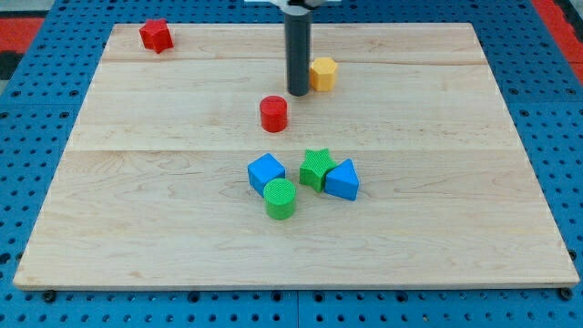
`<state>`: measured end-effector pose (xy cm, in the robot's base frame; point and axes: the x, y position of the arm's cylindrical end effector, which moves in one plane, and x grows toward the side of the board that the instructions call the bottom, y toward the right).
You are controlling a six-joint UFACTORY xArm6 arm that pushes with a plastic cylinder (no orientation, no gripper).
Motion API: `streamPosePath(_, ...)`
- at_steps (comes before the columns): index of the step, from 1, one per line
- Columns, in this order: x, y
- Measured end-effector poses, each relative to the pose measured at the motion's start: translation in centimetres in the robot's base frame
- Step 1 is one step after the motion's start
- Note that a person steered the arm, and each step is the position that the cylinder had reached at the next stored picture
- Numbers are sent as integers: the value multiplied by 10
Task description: Place the red circle above the left center of the board
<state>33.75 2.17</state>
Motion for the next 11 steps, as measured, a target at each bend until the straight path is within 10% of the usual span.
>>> streamPosePath(6, 95, -139)
streamPosePath(11, 51, -268)
